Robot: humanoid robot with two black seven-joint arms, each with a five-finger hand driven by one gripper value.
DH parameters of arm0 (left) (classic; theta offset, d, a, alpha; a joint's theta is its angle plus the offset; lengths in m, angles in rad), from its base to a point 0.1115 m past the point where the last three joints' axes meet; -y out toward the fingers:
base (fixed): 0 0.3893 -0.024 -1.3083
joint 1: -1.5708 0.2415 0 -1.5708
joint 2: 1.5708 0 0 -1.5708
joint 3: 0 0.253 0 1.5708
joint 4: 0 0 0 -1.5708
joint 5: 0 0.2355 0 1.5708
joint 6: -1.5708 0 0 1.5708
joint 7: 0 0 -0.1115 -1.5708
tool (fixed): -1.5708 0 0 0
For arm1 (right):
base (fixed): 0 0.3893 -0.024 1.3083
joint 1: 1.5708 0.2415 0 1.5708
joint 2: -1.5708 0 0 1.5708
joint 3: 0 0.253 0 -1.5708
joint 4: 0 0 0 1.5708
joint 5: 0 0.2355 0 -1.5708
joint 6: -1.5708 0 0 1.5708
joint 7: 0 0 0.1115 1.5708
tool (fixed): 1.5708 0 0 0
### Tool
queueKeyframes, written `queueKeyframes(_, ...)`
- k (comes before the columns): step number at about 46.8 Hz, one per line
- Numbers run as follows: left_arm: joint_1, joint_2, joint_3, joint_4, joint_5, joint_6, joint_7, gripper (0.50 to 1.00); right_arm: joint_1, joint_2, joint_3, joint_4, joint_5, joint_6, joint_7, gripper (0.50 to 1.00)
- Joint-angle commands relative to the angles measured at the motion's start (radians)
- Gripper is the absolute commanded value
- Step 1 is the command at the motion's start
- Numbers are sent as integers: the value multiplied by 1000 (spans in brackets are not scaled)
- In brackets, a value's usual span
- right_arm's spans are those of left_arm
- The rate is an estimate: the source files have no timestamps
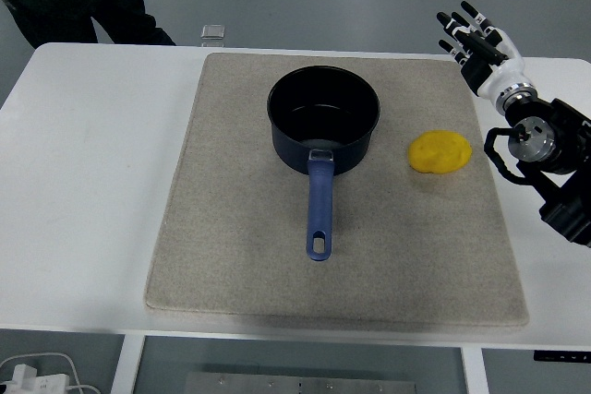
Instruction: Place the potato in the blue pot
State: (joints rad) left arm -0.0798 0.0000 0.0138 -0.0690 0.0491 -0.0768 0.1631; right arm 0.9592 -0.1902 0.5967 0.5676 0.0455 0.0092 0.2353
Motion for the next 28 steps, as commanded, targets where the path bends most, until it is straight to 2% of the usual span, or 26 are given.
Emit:
queueKeyframes(1, 0, 0, 0, 0, 0, 0, 1, 996, 1, 0, 0, 0, -1, 0, 1, 928)
queueKeyframes(15, -5, 0, -2, 1, 0, 2, 1, 996, 3, 0, -3, 2, -3, 2, -1, 928)
queueKeyframes(28, -6, 0, 0, 0, 0, 2, 1, 996, -2, -3, -9, 23, -76, 12, 1, 928)
